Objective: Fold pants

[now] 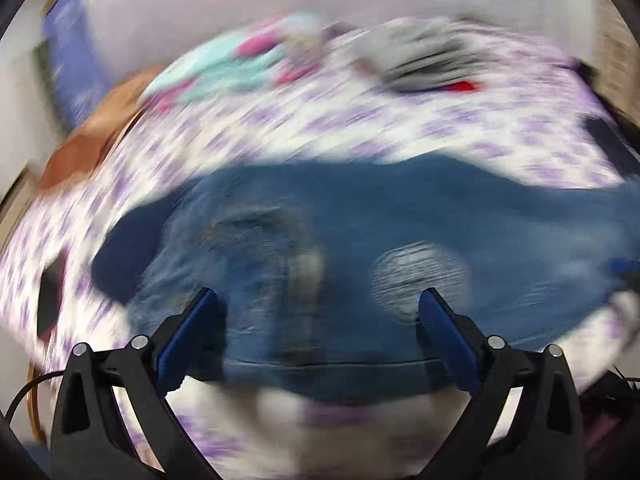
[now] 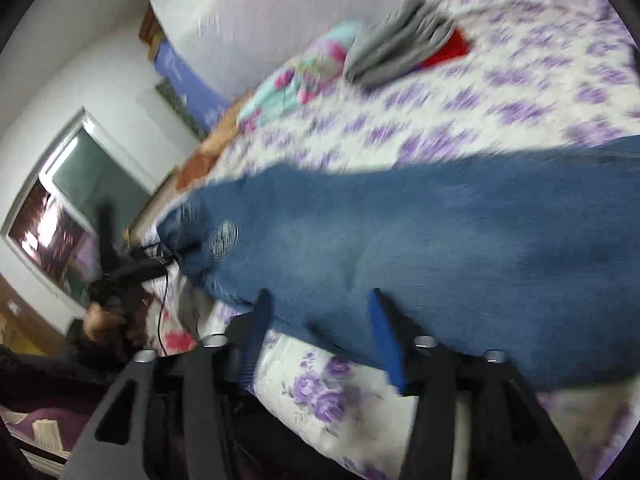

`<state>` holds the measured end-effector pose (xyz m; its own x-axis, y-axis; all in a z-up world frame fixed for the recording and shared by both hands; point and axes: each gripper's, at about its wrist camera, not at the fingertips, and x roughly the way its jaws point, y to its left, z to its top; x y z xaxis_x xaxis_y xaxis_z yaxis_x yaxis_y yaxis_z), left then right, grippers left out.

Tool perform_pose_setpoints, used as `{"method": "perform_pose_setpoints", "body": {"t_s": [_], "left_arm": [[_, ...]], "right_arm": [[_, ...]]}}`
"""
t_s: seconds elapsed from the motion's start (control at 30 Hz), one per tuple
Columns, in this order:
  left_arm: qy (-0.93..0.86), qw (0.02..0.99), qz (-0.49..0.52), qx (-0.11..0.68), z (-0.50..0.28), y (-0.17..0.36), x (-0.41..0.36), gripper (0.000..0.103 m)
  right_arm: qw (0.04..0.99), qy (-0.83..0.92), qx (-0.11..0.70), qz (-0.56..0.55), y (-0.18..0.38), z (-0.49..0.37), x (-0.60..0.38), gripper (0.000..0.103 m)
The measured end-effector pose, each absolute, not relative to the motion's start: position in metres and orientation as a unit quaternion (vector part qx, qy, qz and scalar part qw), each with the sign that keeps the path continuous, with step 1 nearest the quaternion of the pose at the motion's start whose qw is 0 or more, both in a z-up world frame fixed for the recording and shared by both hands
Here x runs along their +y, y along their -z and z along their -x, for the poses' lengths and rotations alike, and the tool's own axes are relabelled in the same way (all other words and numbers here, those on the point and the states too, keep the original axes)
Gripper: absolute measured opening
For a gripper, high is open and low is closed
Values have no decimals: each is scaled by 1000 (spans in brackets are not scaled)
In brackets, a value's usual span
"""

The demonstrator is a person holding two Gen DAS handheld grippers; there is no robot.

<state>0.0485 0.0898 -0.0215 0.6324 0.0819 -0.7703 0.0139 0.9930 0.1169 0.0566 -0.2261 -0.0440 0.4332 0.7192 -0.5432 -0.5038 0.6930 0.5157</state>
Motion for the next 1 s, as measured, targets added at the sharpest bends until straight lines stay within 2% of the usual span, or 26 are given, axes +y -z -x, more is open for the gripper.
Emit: {"method": "perform_pose_setpoints", "body": {"t_s": [0.03,0.07,0.1,0.13,0.3,0.43,0.57,0.63,0.77,0.8,0.83,0.87,0.9,0.97,1.0], "left_arm": [[-1,895,-28,445,-52,34,110,97],[13,896,-16,443,-51,36,117,98],[15,899,-25,437,-49,36,116,98],[7,901,-49,430,-47,35,110,98],[-19,906,-60,418,-41,15,109,96],[-1,921,-79,380,-13,-23,100,96],[107,933,-63,337,5,-49,63,97],[159,925,-59,341,2,-41,34,97],[231,892,-81,381,-22,11,-36,97],[229,887,-92,391,-27,26,-46,97],[218,875,-99,420,-38,49,-54,98],[210,876,-96,424,-40,59,-56,99],[207,884,-93,409,-37,60,-56,99],[208,887,-93,402,-33,60,-55,99],[212,887,-85,402,-34,59,-52,99]], "right_arm": [[847,-350,370,-152,39,-52,-241,77],[857,-330,361,-164,36,-49,-257,83],[865,-307,356,-176,33,-47,-273,93],[872,-277,354,-195,31,-45,-293,98],[880,-190,335,-277,34,-24,-371,98],[900,-137,325,-256,43,-7,-391,98],[902,-115,321,-266,57,-19,-399,98],[907,-108,314,-260,61,-34,-398,98],[917,-98,297,-247,60,-55,-388,98],[919,-95,292,-247,60,-58,-387,94],[921,-93,286,-247,60,-59,-385,70],[917,-116,285,-254,62,-60,-383,53],[904,-148,293,-273,65,-63,-382,31],[909,-147,283,-268,59,-56,-376,31],[924,-135,272,-232,47,-51,-365,31]]}}
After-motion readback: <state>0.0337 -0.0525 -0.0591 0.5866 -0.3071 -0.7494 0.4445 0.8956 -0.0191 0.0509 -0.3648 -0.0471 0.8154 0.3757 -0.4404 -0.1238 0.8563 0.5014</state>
